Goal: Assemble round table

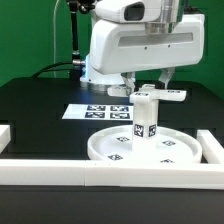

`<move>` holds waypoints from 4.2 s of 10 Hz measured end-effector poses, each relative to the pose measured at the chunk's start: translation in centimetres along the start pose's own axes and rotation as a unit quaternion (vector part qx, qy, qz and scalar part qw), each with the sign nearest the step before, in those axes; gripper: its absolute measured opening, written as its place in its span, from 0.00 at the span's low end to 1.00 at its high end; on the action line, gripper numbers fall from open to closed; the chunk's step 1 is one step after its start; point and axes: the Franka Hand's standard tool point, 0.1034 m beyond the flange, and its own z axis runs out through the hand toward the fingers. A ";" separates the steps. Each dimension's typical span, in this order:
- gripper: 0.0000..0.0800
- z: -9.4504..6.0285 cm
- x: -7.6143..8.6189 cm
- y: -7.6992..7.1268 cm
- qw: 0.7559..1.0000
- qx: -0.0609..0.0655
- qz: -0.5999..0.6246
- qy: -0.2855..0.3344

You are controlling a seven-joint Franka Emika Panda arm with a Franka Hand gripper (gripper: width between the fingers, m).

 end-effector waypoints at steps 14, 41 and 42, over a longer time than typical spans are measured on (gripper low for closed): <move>0.55 0.3 -0.3 0.2 0.803 0.085 0.590 0.026; 0.81 -2.9 0.6 -1.6 0.665 0.139 0.732 0.057; 0.81 -2.9 0.5 -1.4 0.690 0.137 0.708 0.062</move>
Offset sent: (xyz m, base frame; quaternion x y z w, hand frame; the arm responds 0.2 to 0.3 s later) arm 0.0000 0.0000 0.0000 0.0000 0.0000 0.1938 0.9810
